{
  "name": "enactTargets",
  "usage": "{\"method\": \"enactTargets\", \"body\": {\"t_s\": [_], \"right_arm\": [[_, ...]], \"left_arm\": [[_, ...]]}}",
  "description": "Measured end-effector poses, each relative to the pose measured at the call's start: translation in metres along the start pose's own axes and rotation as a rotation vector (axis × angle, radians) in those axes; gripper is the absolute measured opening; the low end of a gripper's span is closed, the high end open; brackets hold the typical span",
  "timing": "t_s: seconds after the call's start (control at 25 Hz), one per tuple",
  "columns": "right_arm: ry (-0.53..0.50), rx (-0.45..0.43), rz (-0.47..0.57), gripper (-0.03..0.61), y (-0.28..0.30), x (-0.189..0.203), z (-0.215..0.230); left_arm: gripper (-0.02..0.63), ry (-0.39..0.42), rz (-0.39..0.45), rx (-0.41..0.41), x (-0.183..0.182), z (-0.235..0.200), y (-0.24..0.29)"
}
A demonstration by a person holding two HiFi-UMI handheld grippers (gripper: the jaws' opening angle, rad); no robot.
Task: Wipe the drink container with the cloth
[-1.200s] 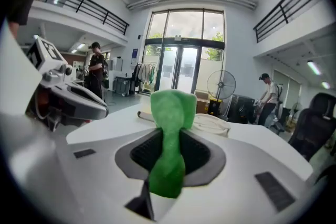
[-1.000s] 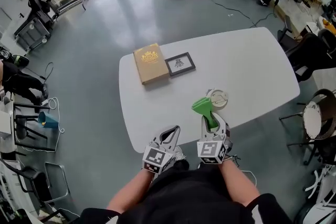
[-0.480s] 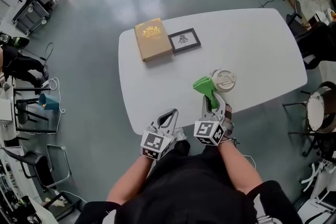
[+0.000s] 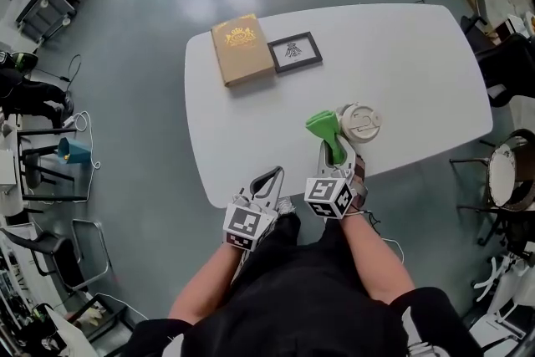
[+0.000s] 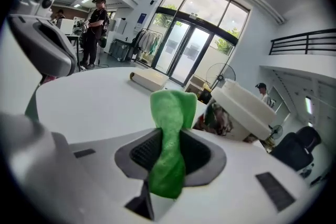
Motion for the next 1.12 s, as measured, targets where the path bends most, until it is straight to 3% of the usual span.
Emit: {"method": "enactTargets", "body": {"t_s": [0.36, 0.56, 0.84, 1.12], "right_arm": [[-0.043, -0.054, -0.115, 0.113, 0.033, 0.029, -0.031], [-0.066, -0.088, -0.120, 0.114, 0.036, 0.036, -0.038], [-0.091, -0.135, 0.029, 0.114, 0.010, 0.027, -0.025], [-0.297, -0.144, 0.247, 0.114, -0.036, 0.018, -0.001]], "left_arm": [[0.009, 0.011, -0.003, -0.021, 0.005, -0.013, -0.002], [0.009, -0.001, -0.013, -0.018, 0.016, -0.016, -0.005], [0.009, 0.009, -0.021, -0.028, 0.018, -0.013, -0.005], [0.009, -0.017, 0.019, -0.099, 0.010, 0.018, 0.000]]}}
Point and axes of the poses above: the fingertips, and each gripper's own axes: y forward along the fingers, z to its right, x out of its underside, the point moved 5 cm from there along -y, backward along the fingers, and after that the axes turned 14 degrees about -y, right-handed, at the moved point
